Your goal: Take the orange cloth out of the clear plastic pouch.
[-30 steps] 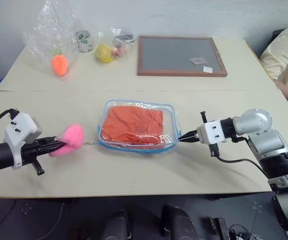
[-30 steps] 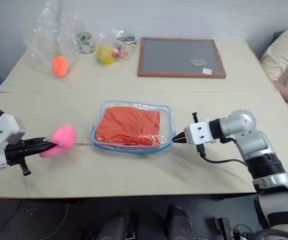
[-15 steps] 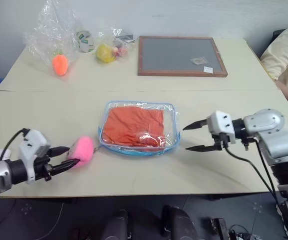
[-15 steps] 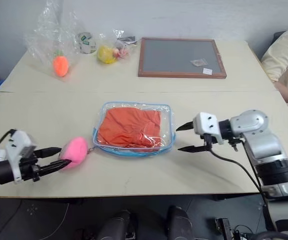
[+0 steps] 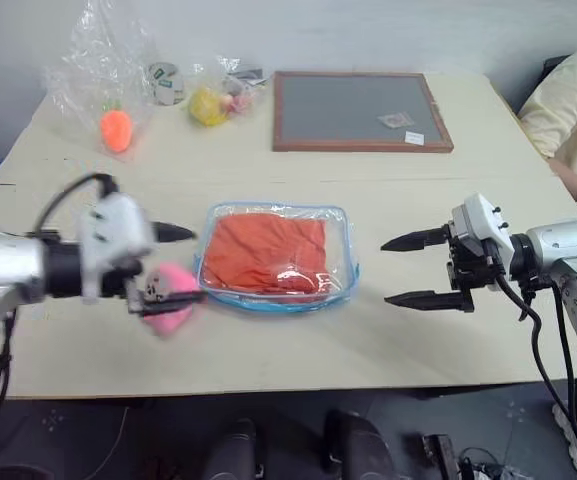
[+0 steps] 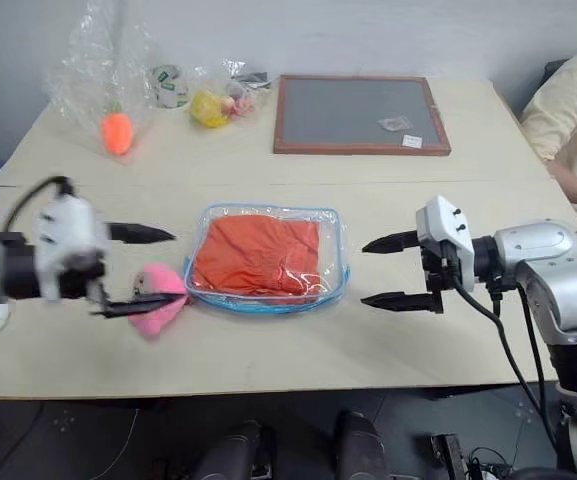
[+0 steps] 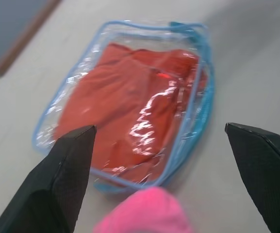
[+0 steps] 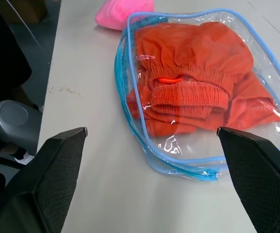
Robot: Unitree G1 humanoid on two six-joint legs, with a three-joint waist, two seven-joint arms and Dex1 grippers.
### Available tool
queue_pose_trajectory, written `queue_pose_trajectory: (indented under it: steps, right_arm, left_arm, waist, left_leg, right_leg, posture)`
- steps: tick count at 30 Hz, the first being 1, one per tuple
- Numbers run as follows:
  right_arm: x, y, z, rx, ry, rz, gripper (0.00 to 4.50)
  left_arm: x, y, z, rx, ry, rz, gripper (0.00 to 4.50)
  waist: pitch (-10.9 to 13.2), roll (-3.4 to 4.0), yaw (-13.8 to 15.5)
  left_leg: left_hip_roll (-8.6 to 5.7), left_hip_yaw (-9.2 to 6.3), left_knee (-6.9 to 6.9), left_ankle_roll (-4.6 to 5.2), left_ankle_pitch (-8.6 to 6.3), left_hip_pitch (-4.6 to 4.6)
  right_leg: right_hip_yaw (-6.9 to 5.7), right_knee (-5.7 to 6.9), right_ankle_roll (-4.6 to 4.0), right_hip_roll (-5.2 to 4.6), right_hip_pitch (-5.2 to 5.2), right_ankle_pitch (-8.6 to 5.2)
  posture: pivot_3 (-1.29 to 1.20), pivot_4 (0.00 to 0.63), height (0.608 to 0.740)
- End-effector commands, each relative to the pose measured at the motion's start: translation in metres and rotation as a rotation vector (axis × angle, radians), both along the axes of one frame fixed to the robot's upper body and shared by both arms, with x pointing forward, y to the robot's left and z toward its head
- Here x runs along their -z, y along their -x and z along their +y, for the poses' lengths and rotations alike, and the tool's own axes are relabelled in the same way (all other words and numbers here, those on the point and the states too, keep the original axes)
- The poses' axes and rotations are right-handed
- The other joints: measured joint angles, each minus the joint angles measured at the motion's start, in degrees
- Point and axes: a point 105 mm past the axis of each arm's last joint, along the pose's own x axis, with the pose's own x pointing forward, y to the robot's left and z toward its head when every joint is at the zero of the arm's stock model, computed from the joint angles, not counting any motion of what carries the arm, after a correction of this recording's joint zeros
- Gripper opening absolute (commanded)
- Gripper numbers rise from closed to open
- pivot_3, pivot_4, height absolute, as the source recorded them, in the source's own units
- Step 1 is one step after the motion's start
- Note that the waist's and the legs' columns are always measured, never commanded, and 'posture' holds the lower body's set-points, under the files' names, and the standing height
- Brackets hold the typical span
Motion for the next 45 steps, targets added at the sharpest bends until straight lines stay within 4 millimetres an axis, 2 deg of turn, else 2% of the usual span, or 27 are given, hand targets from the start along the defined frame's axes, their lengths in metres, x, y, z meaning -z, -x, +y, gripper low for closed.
queue_pose_trajectory:
  steps: [1,5,9,12,20,22,23,24,25,27,31,38,39,45]
  right_arm:
    - [-0.011,0.005,-0.001,-0.006,0.008,-0.051,4.50]
    - [-0.010,0.006,-0.002,-0.002,0.013,-0.050,4.50]
    - [-0.009,0.014,-0.002,-0.020,0.009,-0.031,4.50]
    - [-0.010,0.015,-0.001,-0.015,-0.005,-0.033,4.50]
    - [-0.008,0.015,0.001,-0.006,-0.014,-0.039,4.50]
    - [-0.009,0.015,0.003,-0.010,-0.021,-0.043,4.50]
    - [-0.009,0.015,0.005,-0.015,-0.031,-0.049,4.50]
    - [-0.010,0.015,0.006,-0.018,-0.038,-0.053,4.50]
    - [-0.012,0.015,0.010,-0.021,-0.064,-0.054,4.32]
    - [-0.013,0.019,0.018,-0.047,-0.095,-0.046,3.94]
    - [0.002,0.030,0.041,-0.096,-0.074,-0.069,2.66]
    - [0.031,0.010,0.079,-0.026,0.003,-0.282,0.18]
    - [0.033,0.008,0.083,-0.018,0.008,-0.308,0.04]
    - [0.037,-0.019,0.094,0.090,0.042,-0.450,0.04]
  left_arm:
    - [0.022,-0.018,-0.008,0.098,-0.219,-0.179,4.48]
    - [0.030,-0.035,-0.013,0.127,-0.243,-0.267,4.48]
    - [0.031,-0.039,-0.019,0.139,-0.184,-0.281,4.48]
    - [0.033,-0.038,-0.022,0.148,-0.158,-0.285,3.89]
    - [0.033,-0.037,-0.022,0.100,-0.041,-0.225,1.50]
    - [0.030,-0.037,-0.026,0.053,0.058,-0.182,0.86]
    - [0.024,-0.038,-0.032,0.025,0.162,-0.165,0.60]
    - [0.019,-0.038,-0.035,0.007,0.233,-0.150,0.60]
    - [0.013,-0.036,-0.041,-0.009,0.322,-0.129,0.57]
    - [0.008,-0.031,-0.049,-0.015,0.390,-0.097,0.55]
    - [0.013,-0.019,-0.060,-0.019,0.411,-0.043,0.55]
    - [0.016,-0.016,-0.067,-0.038,0.418,-0.031,0.55]
    - [0.015,-0.017,-0.068,-0.040,0.423,-0.032,0.55]
    - [0.014,-0.013,-0.078,0.002,0.396,-0.043,0.55]
  waist:
    - [0.00,0.00,-0.03]
    - [0.00,-0.01,0.10]
    - [0.00,-0.01,0.15]
    - [0.00,-0.01,0.19]
    - [0.00,-0.01,0.62]
    - [0.00,-0.01,0.79]
    - [0.00,-0.01,0.89]
    - [0.00,-0.01,1.08]
    - [0.01,-0.03,1.25]
    - [0.00,-0.04,1.40]
    - [-0.01,-0.04,1.38]
    - [-0.02,-0.06,1.29]
    - [-0.02,-0.06,1.29]
    - [-0.03,-0.08,1.34]
  left_leg:
    - [0.00,0.17,0.00,0.00,0.00,0.00]
    - [0.05,0.41,0.01,0.01,0.00,-0.11]
    - [0.05,0.41,0.01,0.06,-0.03,-0.13]
    - [0.05,0.38,0.07,0.09,-0.02,-0.12]
    - [0.06,-0.05,0.10,0.10,-0.02,-0.10]
    - [0.07,-0.05,0.11,0.10,-0.02,-0.10]
    - [0.07,-0.06,0.12,0.10,-0.02,-0.10]
    - [0.08,-0.07,0.12,0.11,-0.01,-0.08]
    - [0.20,-0.09,0.14,0.11,-0.01,-0.09]
    - [0.27,-0.14,0.19,0.12,-0.01,-0.09]
    - [0.26,-0.16,0.18,0.11,-0.01,-0.06]
    - [0.08,-0.14,0.19,0.10,0.00,-0.02]
    - [0.06,-0.14,0.19,0.10,0.00,-0.03]
    - [0.03,-0.17,0.21,0.09,0.00,-0.04]
  right_leg:
    - [0.02,0.01,0.00,0.01,-0.01,0.00]
    - [0.04,0.00,0.00,0.01,-0.13,0.00]
    - [0.04,-0.02,0.01,-0.01,-0.13,0.00]
    - [0.05,0.01,0.03,-0.04,-0.11,0.01]
    - [0.07,0.04,0.04,-0.05,-0.10,0.02]
    - [0.07,0.05,0.05,-0.05,-0.10,0.02]
    - [0.07,0.05,0.05,-0.05,-0.09,0.02]
    - [0.07,0.05,0.05,-0.06,-0.07,0.03]
    - [0.08,0.06,0.06,-0.07,-0.06,0.03]
    - [0.05,0.05,0.08,-0.08,-0.01,0.04]
    - [0.03,0.05,0.08,-0.05,0.01,0.04]
    - [0.07,0.08,0.08,-0.06,0.01,0.04]
    - [0.06,0.07,0.08,-0.05,0.01,0.04]
    - [0.04,0.06,0.08,-0.06,0.03,0.04]
  posture:
    - [0.00,0.150,0.740]
    - [0.00,0.150,0.740]
    - [0.00,0.150,0.740]
    - [0.00,0.150,0.740]
    - [0.00,0.150,0.740]
    - [0.00,0.150,0.740]
    - [0.00,0.150,0.740]
    - [0.00,0.150,0.740]
    - [0.00,0.150,0.740]
    - [0.00,0.150,0.740]
    - [0.00,0.150,0.740]
    - [0.00,0.150,0.740]
    - [0.00,0.150,0.740]
    - [0.00,0.150,0.740]
